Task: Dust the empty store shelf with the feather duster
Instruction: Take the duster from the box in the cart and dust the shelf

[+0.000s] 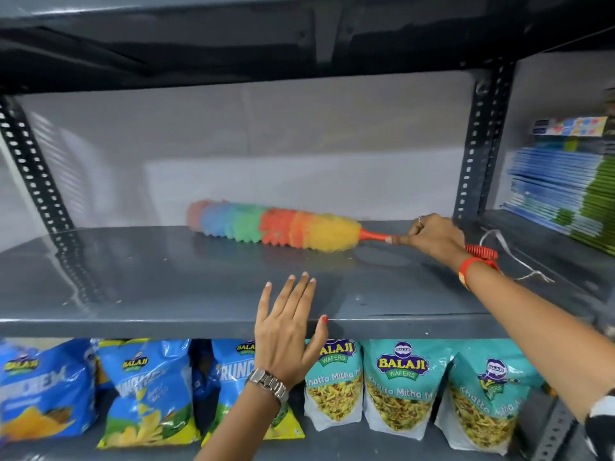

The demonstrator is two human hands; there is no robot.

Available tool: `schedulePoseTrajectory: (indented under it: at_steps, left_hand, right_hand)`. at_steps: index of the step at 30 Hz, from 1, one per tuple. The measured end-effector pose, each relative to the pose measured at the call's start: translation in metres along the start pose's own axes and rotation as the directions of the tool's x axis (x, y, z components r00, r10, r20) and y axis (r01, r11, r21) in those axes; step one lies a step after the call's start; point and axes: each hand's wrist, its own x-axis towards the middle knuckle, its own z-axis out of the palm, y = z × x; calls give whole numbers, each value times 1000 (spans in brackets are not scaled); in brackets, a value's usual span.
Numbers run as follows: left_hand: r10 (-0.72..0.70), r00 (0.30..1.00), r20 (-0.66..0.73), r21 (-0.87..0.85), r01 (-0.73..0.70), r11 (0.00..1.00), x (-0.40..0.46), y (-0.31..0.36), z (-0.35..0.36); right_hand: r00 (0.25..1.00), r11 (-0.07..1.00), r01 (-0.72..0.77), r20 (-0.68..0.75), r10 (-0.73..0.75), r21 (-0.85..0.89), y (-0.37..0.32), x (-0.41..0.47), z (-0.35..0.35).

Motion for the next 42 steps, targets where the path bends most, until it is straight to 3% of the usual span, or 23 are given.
schedulePoseTrajectory:
  at_steps: [7,12,23,31,36,42]
  left_hand:
    - [-130,988,-84,43,134,990,-12,-35,-17]
    - [-130,990,-61,74,134,988,-20,-50,-15]
    - [-133,989,-71,43,136,990,-20,-50,-12]
    - [-86,996,-28,80,88,993,-30,-63,-26]
    - [-126,989,-76,61,131,990,-60,-73,-40]
    - [-223,972,-79,115,231,966,-109,-98,-64]
  right_hand:
    - [959,979,185,201,-200,88,-61,-13,51]
    - [935,964,260,239,-264,49,-86,-10,72]
    - [985,963,166,0,-170,-211,-136,-2,98]
    - [968,966,250,6,-250,-60,-168,-36,99]
    - [912,911,409,-8,-410,-61,-193,-84,98]
    - [764,760,640,-14,-645,-116,-244,-148,107]
